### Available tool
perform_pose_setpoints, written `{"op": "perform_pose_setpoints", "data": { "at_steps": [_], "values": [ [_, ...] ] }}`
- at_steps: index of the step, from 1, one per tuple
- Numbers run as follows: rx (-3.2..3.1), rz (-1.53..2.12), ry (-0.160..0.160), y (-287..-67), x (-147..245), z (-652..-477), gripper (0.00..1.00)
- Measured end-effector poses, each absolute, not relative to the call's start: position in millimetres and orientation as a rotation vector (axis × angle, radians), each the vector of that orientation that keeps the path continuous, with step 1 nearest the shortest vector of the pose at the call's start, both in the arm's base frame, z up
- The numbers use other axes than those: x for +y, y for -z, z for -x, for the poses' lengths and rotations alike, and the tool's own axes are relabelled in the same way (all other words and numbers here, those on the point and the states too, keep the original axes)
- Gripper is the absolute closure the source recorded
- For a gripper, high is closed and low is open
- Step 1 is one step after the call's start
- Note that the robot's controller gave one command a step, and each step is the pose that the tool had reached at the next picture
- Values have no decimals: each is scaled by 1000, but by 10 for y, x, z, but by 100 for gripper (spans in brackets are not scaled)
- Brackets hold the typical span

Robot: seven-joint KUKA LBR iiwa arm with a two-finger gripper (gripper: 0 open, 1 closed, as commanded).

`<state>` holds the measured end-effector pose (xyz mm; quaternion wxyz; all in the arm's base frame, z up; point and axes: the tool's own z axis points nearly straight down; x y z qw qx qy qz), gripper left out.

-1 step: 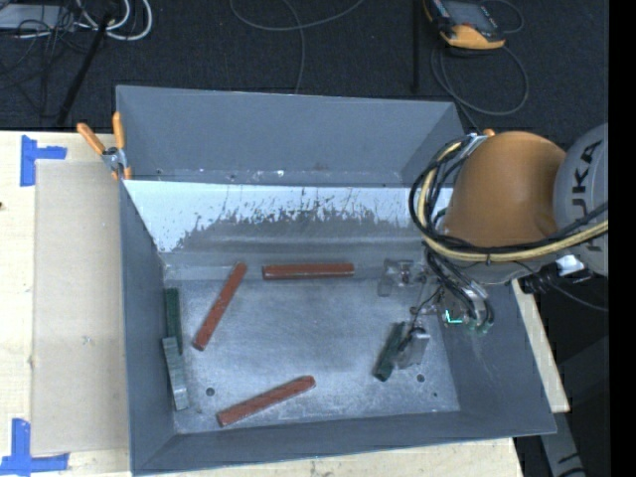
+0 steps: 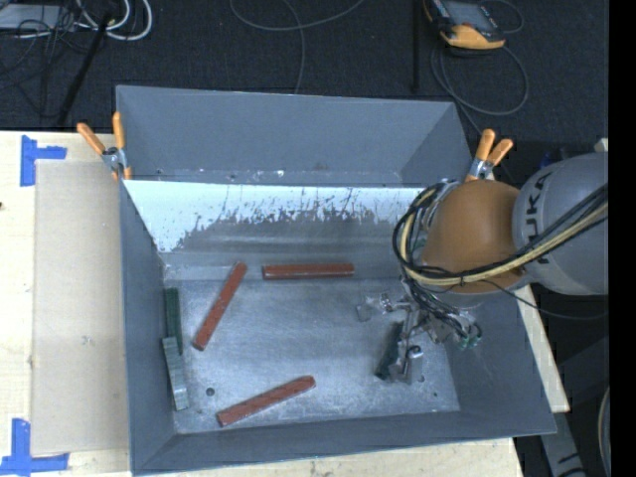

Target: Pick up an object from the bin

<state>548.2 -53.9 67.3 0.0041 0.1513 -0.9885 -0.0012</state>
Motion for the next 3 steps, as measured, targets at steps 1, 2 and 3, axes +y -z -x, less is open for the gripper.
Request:
{"op": "perform_pose_setpoints", "data": {
  "at_steps": [1, 2, 3],
  "values": [
    [-2878, -1251, 3, -689, -694, -5139, 0],
    [-2881, -1248, 3, -692, -692, -5145, 100],
    [-2730, -1570, -7, -3112, -631, -5142, 100]
  ]
}}
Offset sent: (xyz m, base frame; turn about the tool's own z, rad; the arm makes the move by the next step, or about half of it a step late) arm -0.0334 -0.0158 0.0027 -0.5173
